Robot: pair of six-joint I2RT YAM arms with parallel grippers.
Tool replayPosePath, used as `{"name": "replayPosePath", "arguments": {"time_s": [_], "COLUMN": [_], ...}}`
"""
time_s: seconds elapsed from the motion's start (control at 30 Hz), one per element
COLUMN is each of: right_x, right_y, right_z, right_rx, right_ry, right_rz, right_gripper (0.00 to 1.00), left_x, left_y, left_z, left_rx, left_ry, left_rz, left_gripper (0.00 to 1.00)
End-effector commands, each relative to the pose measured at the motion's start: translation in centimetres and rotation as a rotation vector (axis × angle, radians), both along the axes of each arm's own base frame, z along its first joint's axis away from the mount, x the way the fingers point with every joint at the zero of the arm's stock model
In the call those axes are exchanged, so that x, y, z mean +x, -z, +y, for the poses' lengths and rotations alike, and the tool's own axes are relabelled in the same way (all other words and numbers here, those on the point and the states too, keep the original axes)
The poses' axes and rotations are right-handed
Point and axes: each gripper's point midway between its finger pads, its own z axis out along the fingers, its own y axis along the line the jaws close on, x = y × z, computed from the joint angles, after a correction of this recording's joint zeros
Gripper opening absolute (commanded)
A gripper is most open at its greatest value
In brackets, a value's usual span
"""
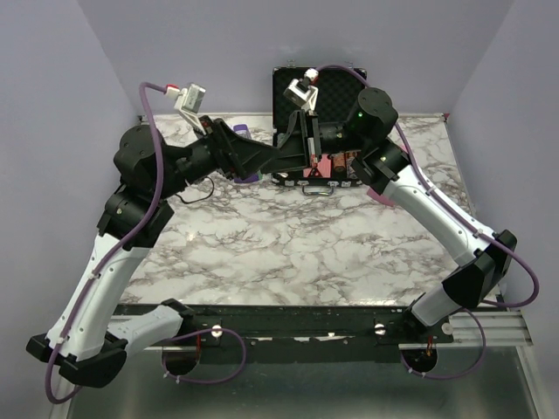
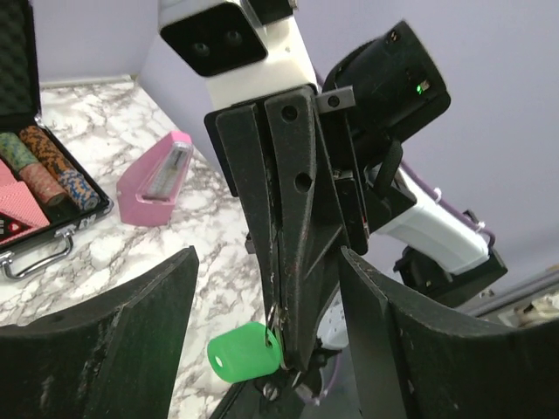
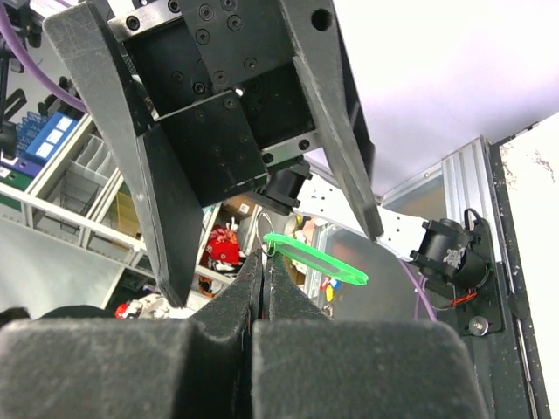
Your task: Remove the keys from the keyring
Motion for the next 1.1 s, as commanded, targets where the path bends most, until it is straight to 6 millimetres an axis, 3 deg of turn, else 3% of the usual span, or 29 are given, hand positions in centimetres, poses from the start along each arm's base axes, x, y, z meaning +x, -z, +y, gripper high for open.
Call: {"name": "replayPosePath", "arguments": {"time_s": [0.0,0.17,0.3,0.67,1.07], "right_x": [0.3,1.2,1.6,2.1,2.3], "right_y": [-0.7,-0.7,-1.3,-3.2,-3.2], "right_z": [0.1,0.6,0.9,1.2,1.3], "right_rx": [0.01,0.011,0.023,0.063,0.063], "right_ry": [0.042,0.078,0.084,0.102,0.11], "right_rz": [-0.023,-0.018,-0.028,-0.055,-0.048], "right_gripper": [0.01,0.01,0.01,0.01,0.01], "left_x": [0.4,-0.1,0.5,0.9,0.8], "left_y": [-2.3,-4.3,-4.5,-3.7,-2.8], "left_z": [2.4,3.3,4.0,4.3,3.7], "left_rx": [-0.133,-0.282,-0.304,-0.359,-0.349], "left_ry": [-0.133,-0.155,-0.204,-0.225,-0.194], "left_rz": [-0.033,-0.106,-0.113,-0.098,-0.089], "left_gripper": [0.73,0.73,0.63,0.57,0.45]}}
